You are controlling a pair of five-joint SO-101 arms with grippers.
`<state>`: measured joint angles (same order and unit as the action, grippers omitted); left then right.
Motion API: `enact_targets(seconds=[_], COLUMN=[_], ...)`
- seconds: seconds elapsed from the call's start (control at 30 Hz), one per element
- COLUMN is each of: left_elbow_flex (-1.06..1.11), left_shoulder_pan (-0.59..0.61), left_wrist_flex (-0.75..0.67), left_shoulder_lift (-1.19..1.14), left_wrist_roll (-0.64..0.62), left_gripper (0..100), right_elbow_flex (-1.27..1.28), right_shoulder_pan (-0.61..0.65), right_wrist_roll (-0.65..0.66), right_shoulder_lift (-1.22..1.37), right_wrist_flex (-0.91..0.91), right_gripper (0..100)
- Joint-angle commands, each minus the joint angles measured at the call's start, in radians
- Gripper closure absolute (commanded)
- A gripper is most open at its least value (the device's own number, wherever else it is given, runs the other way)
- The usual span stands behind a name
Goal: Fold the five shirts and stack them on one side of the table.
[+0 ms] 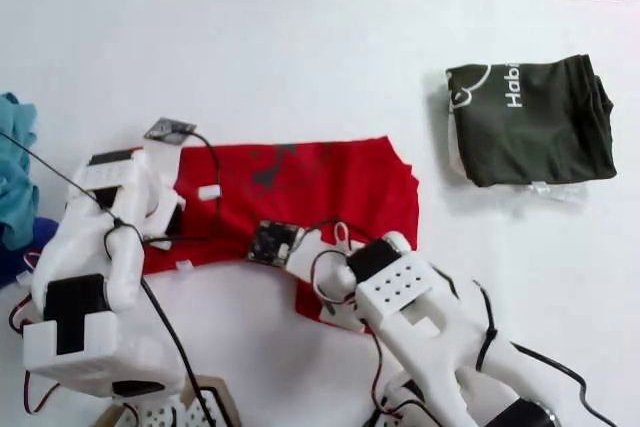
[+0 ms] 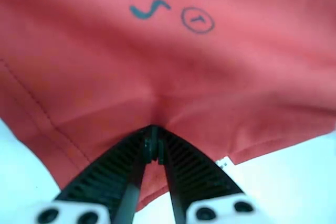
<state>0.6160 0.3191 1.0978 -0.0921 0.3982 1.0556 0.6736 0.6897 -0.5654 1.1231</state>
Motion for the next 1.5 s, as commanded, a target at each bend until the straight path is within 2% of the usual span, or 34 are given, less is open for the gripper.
enact_targets(seconds=[0.0, 0.2, 0.43, 0.5, 0.67, 0.77, 1.0, 1.2, 1.47], left_elbow_flex=[0.002, 0.002, 0.002, 0.002, 0.002, 0.002, 0.002, 0.002, 0.002], left_shoulder_pan=[0.023, 0.023, 0.021, 0.021, 0.021, 0.021, 0.021, 0.021, 0.021], left_wrist_flex=[-0.035, -0.035, -0.035, -0.035, -0.035, -0.035, -0.035, -0.035, -0.035], left_shoulder_lift=[-0.011, -0.011, -0.011, -0.011, -0.011, -0.011, -0.011, -0.011, -0.011], left_wrist_roll=[0.008, 0.008, 0.008, 0.008, 0.008, 0.008, 0.008, 0.008, 0.008], left_gripper=[97, 97, 97, 97, 97, 97, 97, 97, 97], right_elbow_flex=[0.005, 0.002, 0.003, 0.003, 0.060, 0.077, 0.184, 0.184, 0.181], right_shoulder_pan=[0.004, 0.005, 0.005, 0.015, 0.140, 0.162, 0.097, 0.008, -0.010], right_wrist_roll=[0.003, 0.003, 0.003, 0.003, 0.002, 0.002, 0.003, 0.009, 0.048], right_shoulder_lift=[-0.031, -0.039, -0.033, -0.033, -0.030, -0.030, -0.030, -0.030, 0.012], right_wrist_flex=[-0.015, 0.018, 0.073, 0.073, 0.054, 0.010, -0.128, -0.131, -0.131], right_gripper=[97.4, 96.7, 76.5, 74.0, 74.0, 73.9, 73.8, 73.9, 74.1])
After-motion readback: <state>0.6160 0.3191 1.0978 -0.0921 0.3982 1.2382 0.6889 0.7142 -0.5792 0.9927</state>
